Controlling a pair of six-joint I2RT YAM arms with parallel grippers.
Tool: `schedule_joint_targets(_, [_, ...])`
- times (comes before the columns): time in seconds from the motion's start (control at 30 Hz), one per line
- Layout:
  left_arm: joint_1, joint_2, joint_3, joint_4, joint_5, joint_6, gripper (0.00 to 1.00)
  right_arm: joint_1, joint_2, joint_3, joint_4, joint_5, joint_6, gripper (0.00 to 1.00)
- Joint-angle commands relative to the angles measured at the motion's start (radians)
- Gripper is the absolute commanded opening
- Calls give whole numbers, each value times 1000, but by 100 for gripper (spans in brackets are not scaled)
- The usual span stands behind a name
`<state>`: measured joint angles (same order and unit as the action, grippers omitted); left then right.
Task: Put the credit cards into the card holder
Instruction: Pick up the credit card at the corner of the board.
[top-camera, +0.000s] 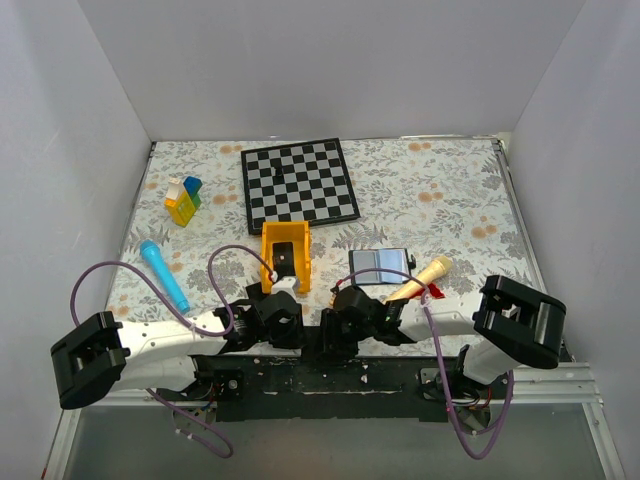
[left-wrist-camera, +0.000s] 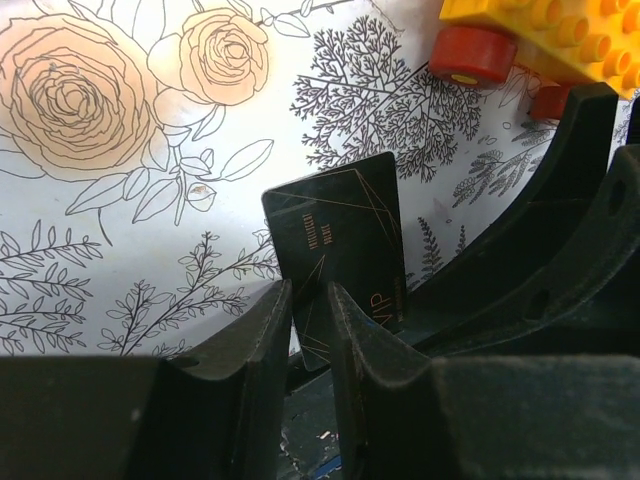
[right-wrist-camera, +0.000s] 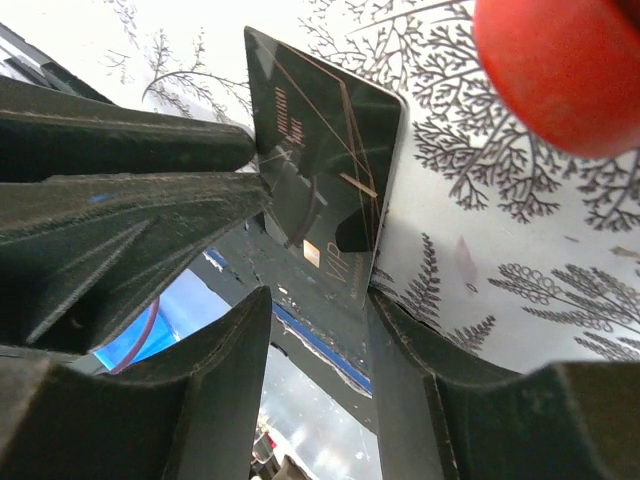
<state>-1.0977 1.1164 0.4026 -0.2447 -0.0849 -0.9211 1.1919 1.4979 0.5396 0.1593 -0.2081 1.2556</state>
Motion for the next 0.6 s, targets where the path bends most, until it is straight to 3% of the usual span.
schedule_joint_targets(0.0, [-14, -10, -15, 4, 2, -7, 20, -2, 19, -24, 106, 56, 14, 51])
schedule_joint_targets(0.57, [-33, -29, -30, 16, 1, -22, 20, 0, -67, -81, 206, 147, -15, 50])
